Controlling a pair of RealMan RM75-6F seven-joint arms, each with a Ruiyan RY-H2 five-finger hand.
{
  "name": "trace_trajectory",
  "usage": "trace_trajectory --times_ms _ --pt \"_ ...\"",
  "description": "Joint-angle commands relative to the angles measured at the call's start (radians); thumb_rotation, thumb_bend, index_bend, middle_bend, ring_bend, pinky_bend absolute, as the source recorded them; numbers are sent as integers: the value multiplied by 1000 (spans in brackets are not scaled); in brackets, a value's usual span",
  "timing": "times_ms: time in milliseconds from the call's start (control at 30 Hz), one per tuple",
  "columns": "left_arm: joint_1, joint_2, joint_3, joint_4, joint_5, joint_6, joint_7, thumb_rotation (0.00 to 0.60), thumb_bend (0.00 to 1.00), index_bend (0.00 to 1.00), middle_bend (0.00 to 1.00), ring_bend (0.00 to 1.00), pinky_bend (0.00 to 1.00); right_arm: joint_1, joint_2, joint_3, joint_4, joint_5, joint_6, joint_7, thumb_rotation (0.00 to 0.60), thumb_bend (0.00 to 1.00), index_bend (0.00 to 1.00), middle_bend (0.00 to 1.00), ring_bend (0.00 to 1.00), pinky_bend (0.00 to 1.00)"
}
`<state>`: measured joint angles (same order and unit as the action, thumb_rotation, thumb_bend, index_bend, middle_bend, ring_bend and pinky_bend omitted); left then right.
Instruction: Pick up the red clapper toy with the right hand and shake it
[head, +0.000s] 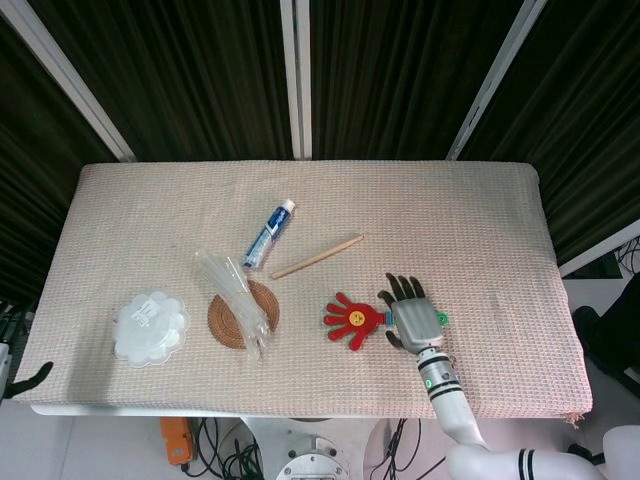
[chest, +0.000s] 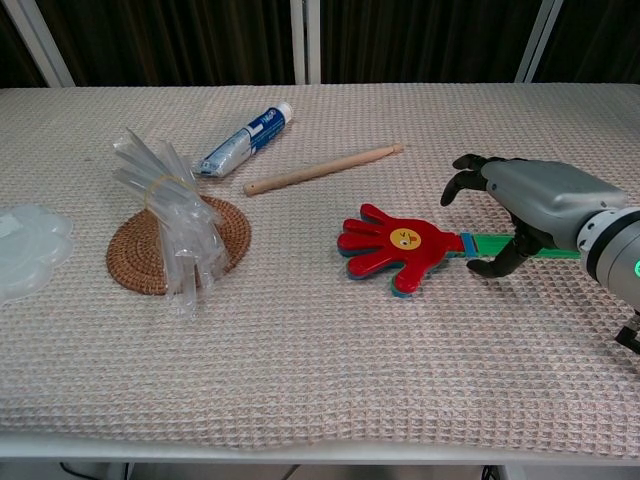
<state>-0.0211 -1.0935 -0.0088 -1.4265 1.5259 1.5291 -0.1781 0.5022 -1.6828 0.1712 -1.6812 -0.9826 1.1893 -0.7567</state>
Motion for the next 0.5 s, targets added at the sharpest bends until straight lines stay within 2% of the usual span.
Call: trace_trajectory --times_ms 33,500 --pt "1 2 -1 -3 2 4 1 600 209 56 104 2 120 10 -5 9 5 19 1 -2 600 222 277 20 0 0" --pt "6 5 -2 -5 -3 8 1 600 209 56 104 2 120 42 -13 0 16 67 3 -10 600 242 327 27 0 0"
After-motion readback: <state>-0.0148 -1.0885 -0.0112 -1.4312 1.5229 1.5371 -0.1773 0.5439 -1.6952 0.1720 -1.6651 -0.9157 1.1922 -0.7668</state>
